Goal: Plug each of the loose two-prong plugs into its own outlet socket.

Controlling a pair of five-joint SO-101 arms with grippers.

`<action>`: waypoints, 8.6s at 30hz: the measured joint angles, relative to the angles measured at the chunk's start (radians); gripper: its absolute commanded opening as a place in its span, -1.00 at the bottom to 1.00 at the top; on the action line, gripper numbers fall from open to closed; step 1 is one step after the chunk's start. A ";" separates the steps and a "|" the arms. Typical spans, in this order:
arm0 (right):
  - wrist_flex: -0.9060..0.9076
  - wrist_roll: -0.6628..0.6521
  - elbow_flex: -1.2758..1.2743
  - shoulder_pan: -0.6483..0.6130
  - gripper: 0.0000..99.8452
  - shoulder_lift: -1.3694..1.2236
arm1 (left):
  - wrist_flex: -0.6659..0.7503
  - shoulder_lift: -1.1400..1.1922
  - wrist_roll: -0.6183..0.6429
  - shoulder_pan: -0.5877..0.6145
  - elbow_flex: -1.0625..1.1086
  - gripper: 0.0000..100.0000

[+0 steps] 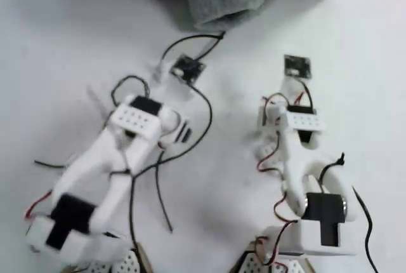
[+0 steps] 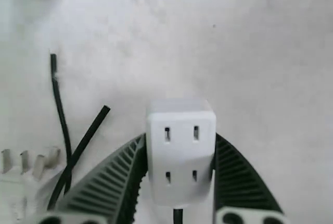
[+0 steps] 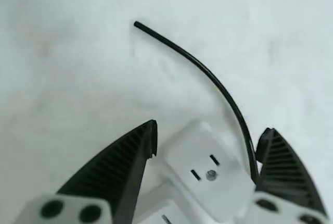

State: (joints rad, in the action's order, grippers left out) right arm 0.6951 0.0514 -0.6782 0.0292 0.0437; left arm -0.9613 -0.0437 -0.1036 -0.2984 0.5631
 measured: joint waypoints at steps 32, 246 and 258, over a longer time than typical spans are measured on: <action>-0.020 0.021 -0.003 0.005 -0.39 0.000 | -0.476 -0.288 -0.442 0.641 -0.348 -0.36; -0.066 0.021 -0.003 0.005 -0.39 -0.003 | -0.245 0.328 -0.723 0.462 -0.358 -0.74; -0.066 0.021 -0.003 0.005 -0.39 -0.003 | -0.253 0.345 -0.753 0.462 -0.358 -0.76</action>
State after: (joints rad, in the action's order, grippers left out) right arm 0.6291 0.0729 -0.6813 0.0338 0.0407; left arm -1.2144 0.3015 -0.8569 0.1634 0.2056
